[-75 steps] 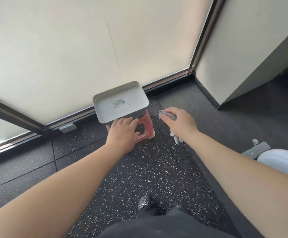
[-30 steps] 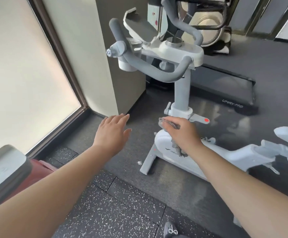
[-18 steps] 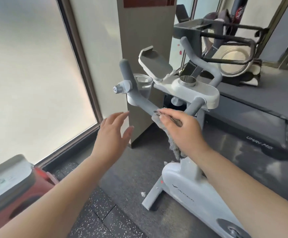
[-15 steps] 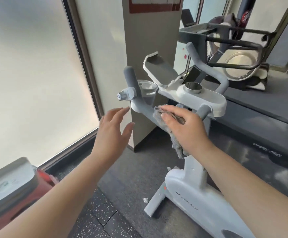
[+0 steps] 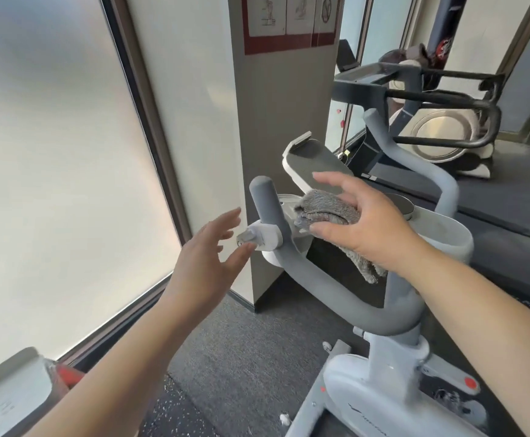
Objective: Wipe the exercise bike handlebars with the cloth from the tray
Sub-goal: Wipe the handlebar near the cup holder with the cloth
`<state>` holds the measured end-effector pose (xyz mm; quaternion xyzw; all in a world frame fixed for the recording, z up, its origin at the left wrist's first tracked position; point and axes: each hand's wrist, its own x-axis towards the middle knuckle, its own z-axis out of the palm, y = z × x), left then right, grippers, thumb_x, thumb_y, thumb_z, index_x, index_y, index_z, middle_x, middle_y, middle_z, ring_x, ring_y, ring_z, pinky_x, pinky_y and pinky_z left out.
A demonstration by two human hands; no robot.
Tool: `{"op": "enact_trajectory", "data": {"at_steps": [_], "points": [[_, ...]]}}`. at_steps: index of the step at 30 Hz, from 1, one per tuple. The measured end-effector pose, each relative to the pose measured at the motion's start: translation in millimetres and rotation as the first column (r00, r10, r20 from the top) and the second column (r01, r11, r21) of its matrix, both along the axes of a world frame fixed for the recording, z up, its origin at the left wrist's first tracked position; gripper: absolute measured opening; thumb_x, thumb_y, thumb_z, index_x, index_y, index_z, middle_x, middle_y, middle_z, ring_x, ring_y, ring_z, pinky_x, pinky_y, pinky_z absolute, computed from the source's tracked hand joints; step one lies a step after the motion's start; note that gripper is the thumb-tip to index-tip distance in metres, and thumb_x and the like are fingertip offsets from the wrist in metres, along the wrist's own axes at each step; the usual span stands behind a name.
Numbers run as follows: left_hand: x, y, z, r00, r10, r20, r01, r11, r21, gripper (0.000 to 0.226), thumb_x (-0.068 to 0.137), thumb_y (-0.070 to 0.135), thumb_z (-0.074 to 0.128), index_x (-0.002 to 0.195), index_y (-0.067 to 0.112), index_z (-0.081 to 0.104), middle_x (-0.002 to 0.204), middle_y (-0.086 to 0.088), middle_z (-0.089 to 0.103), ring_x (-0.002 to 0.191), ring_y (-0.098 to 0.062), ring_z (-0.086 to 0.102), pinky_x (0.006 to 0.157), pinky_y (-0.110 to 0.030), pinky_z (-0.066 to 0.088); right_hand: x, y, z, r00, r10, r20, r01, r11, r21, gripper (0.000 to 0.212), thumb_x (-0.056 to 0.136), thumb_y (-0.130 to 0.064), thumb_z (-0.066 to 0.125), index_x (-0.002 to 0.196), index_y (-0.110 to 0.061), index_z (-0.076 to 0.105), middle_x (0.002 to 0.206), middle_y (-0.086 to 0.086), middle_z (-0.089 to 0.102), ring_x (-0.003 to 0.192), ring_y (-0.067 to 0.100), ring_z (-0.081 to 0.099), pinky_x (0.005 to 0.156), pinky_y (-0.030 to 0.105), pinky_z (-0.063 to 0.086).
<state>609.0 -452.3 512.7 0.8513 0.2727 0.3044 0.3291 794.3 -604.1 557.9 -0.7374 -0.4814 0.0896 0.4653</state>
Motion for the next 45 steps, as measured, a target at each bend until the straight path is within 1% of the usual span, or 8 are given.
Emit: {"op": "enact_trajectory", "data": {"at_steps": [5, 11, 13, 17, 19, 24, 28, 45], "points": [[8, 14, 4, 0.998, -0.035, -0.057, 0.034, 0.999, -0.025, 0.042, 0.078, 0.036, 0.073, 0.119, 0.034, 0.063, 0.093, 0.03, 0.063, 0.086, 0.014, 0.061, 0.07, 0.001, 0.041, 13, 21, 0, 1.0, 0.004, -0.016, -0.004, 1.0, 0.029, 0.045, 0.081, -0.02, 0.069, 0.121, -0.038, 0.06, 0.115, -0.021, 0.064, 0.108, -0.009, 0.056, 0.096, 0.012, 0.039], [14, 22, 12, 0.994, -0.039, -0.102, 0.031, 0.996, -0.083, 0.032, 0.073, 0.037, 0.078, 0.098, 0.051, 0.064, 0.077, 0.016, 0.065, 0.07, 0.009, 0.063, 0.062, -0.004, 0.043, 28, 43, 10, 0.974, 0.184, -0.133, -0.175, 0.981, 0.08, 0.037, 0.09, -0.003, 0.059, 0.115, -0.03, 0.067, 0.111, -0.01, 0.069, 0.091, 0.006, 0.069, 0.08, 0.02, 0.052], [16, 25, 13, 0.992, -0.036, -0.124, 0.025, 0.996, -0.086, 0.03, 0.072, 0.038, 0.078, 0.093, 0.053, 0.064, 0.073, 0.012, 0.066, 0.068, 0.005, 0.063, 0.06, -0.005, 0.043, 34, 51, 12, 0.969, 0.211, -0.132, -0.204, 0.977, 0.066, 0.034, 0.09, -0.008, 0.061, 0.112, -0.033, 0.069, 0.109, -0.011, 0.071, 0.097, 0.006, 0.067, 0.087, 0.026, 0.051], [19, 27, 13, 0.993, -0.013, -0.115, -0.002, 0.992, -0.13, 0.026, 0.069, 0.04, 0.08, 0.087, 0.053, 0.066, 0.066, 0.009, 0.065, 0.055, 0.0, 0.057, 0.053, -0.009, 0.04, 38, 65, 23, 0.945, 0.288, -0.153, -0.278, 0.957, 0.084, 0.03, 0.087, -0.038, 0.056, 0.11, -0.025, 0.071, 0.107, -0.015, 0.071, 0.106, -0.007, 0.061, 0.088, 0.007, 0.042], [20, 28, 14, 0.994, -0.013, -0.112, -0.004, 0.989, -0.151, 0.026, 0.068, 0.038, 0.081, 0.087, 0.051, 0.068, 0.063, 0.01, 0.064, 0.052, 0.0, 0.055, 0.052, -0.01, 0.04, 39, 76, 28, 0.953, 0.286, -0.104, -0.276, 0.956, 0.097, 0.031, 0.093, -0.032, 0.051, 0.114, -0.018, 0.069, 0.113, -0.015, 0.068, 0.108, -0.011, 0.058, 0.087, 0.001, 0.038], [23, 28, 16, 0.992, -0.004, -0.129, -0.016, 0.988, -0.155, 0.025, 0.068, 0.039, 0.081, 0.086, 0.05, 0.068, 0.057, 0.014, 0.06, 0.048, 0.0, 0.05, 0.05, -0.014, 0.039, 37, 99, 34, 0.948, 0.311, -0.071, -0.297, 0.942, 0.155, 0.035, 0.086, -0.02, 0.069, 0.12, -0.022, 0.063, 0.116, -0.009, 0.067, 0.11, 0.001, 0.06, 0.096, 0.019, 0.045], [22, 27, 13, 0.994, 0.0, -0.112, -0.021, 0.982, -0.186, 0.023, 0.069, 0.039, 0.08, 0.086, 0.051, 0.068, 0.056, 0.015, 0.058, 0.046, 0.0, 0.045, 0.049, -0.013, 0.036, 27, 102, 35, 0.929, 0.37, 0.022, -0.371, 0.926, 0.074, 0.027, 0.08, -0.022, 0.073, 0.104, -0.035, 0.069, 0.097, -0.027, 0.067, 0.094, -0.016, 0.06, 0.08, 0.001, 0.04], [23, 18, 17, 0.991, 0.069, -0.117, -0.074, 0.996, -0.047, 0.027, 0.073, 0.033, 0.079, 0.097, 0.043, 0.071, 0.065, 0.014, 0.067, 0.061, 0.002, 0.06, 0.058, -0.007, 0.043, 9, 52, -3, 0.98, 0.065, 0.191, -0.098, 0.981, 0.166, 0.023, 0.068, -0.023, 0.084, 0.086, -0.029, 0.071, 0.09, -0.019, 0.069, 0.089, 0.0, 0.064, 0.08, 0.018, 0.051]]}}
